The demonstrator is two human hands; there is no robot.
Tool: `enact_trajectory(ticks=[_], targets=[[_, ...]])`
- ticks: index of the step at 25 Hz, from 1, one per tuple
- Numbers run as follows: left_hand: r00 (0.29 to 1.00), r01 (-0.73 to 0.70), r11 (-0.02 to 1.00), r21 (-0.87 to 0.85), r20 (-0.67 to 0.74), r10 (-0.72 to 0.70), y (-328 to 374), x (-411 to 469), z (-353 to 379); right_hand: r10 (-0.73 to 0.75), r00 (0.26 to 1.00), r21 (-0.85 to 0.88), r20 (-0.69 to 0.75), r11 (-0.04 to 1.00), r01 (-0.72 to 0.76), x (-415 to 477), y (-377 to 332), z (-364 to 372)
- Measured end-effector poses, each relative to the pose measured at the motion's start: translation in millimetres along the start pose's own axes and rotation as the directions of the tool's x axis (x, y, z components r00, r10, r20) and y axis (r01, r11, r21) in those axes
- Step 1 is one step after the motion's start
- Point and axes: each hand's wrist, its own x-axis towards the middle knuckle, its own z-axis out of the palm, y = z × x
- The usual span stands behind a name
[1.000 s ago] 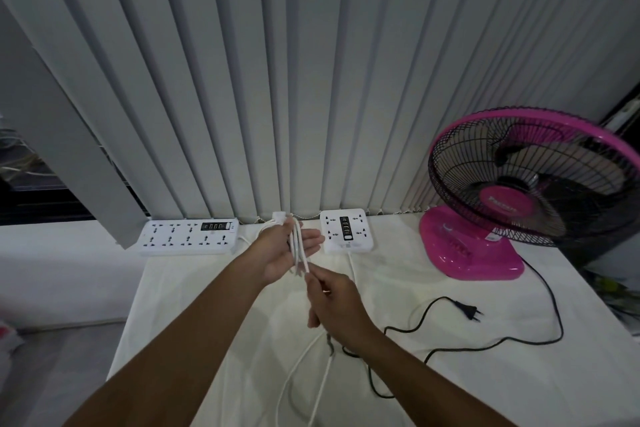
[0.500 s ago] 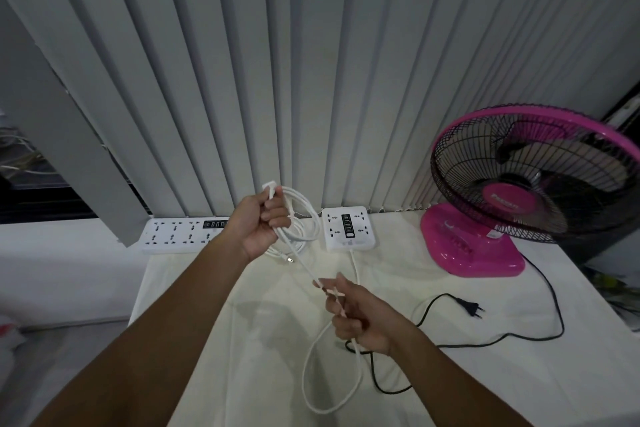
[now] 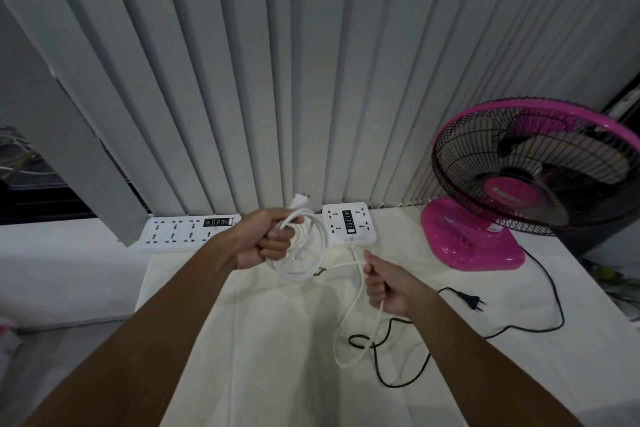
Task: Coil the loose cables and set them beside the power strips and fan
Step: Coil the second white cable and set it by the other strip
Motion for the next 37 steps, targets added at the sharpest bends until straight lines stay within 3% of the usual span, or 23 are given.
enact_trajectory(ticks=[3, 5, 7, 9, 11, 14, 16, 19, 21, 25, 30, 32, 34, 36, 37], targets=[[0.997, 0.06, 0.986, 0.157, -0.051, -0.052, -14, 10, 12, 0.005, 1.0, 0.11, 0.018, 0.994, -0.007, -2, -36, 24], [0.994, 0.057, 0.966, 0.252, -0.104, -0.031, -20, 17, 22, -0.07, 0.997, -0.012, -0.028, 0.997, 0.07, -10, -52, 44], [0.979, 0.024, 0.949, 0.316, -0.201, 0.042, -24, 25, 31, -0.241, 0.966, -0.252, -0.098, 0.945, 0.21, -20, -57, 66], [0.939, -0.012, 0.934, 0.358, -0.316, 0.133, -27, 33, 39, -0.489, 0.864, -0.528, -0.121, 0.769, 0.361, -30, -50, 85], [0.913, -0.034, 0.922, 0.387, -0.362, 0.185, -29, 37, 46, -0.679, 0.733, -0.706, -0.039, 0.538, 0.461, -38, -34, 99], [0.917, -0.071, 0.963, 0.262, -0.363, 0.166, -31, 37, 50, -0.788, 0.602, -0.763, 0.13, 0.309, 0.568, -49, 0, 109], [0.933, -0.093, 0.993, 0.068, -0.343, 0.111, -31, 38, 46, -0.808, 0.554, -0.79, 0.2, 0.202, 0.579, -52, 26, 108], [0.944, -0.145, 0.946, -0.288, -0.326, 0.046, -33, 38, 40, -0.846, 0.493, -0.776, 0.205, 0.167, 0.608, -48, 53, 100], [0.941, -0.199, 0.883, -0.424, -0.334, 0.052, -33, 40, 36, -0.875, 0.451, -0.763, 0.176, 0.168, 0.625, -42, 59, 92], [0.956, -0.226, 0.796, -0.561, -0.284, 0.072, -31, 43, 37, -0.876, 0.481, -0.758, 0.048, 0.282, 0.589, -28, 66, 80], [0.969, -0.167, 0.765, -0.623, -0.247, 0.01, -36, 58, 64, -0.857, 0.51, -0.78, -0.071, 0.367, 0.508, -24, 73, 62], [0.969, -0.142, 0.749, -0.648, -0.246, -0.028, -42, 64, 78, -0.882, 0.449, -0.864, -0.145, 0.334, 0.377, -26, 63, 49], [0.966, -0.132, 0.715, -0.687, -0.252, -0.063, -44, 73, 90, -0.927, 0.36, -0.918, -0.105, 0.23, 0.322, -26, 50, 30], [0.957, -0.135, 0.702, -0.7, -0.274, -0.09, -43, 85, 103, -0.939, 0.344, -0.928, -0.017, 0.142, 0.343, -25, 33, 7], [0.952, -0.126, 0.707, -0.696, -0.285, -0.11, -43, 92, 111, -0.927, 0.374, -0.934, 0.015, 0.12, 0.336, -25, 23, -5]])
